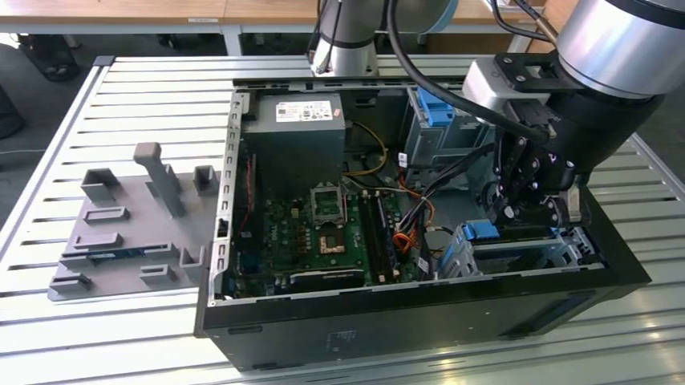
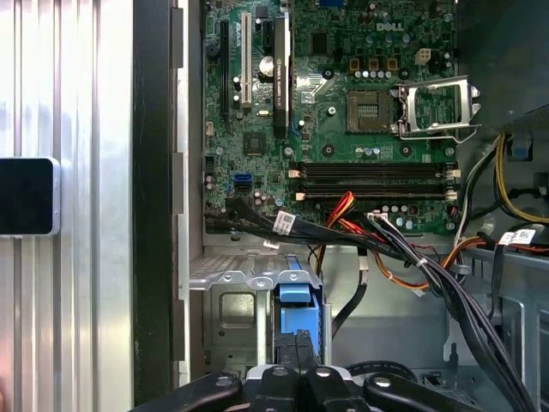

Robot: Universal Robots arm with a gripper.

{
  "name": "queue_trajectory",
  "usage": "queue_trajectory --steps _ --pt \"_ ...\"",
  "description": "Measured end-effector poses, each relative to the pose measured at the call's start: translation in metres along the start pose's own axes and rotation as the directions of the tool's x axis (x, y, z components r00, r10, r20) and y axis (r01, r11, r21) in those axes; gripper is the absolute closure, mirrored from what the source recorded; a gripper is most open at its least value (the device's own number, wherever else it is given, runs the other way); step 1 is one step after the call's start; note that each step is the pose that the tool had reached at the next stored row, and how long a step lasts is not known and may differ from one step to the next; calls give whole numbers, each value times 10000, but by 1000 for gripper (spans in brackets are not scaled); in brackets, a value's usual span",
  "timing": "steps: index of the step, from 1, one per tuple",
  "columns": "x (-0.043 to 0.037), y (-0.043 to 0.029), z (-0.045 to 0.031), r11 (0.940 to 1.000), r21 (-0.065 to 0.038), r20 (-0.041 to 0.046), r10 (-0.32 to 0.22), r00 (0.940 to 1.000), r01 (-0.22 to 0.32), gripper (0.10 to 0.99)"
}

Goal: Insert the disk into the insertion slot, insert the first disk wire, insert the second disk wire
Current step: 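Insert the disk into the insertion slot, then insert the first disk wire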

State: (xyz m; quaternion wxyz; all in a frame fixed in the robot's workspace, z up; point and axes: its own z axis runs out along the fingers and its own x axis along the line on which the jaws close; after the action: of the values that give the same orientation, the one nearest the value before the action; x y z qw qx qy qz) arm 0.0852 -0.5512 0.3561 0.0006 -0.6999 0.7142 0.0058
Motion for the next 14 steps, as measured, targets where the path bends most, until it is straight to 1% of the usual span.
queue_trajectory --steps 14 --pt "-1 -42 0 10000 0 -1 1 10000 -1 980"
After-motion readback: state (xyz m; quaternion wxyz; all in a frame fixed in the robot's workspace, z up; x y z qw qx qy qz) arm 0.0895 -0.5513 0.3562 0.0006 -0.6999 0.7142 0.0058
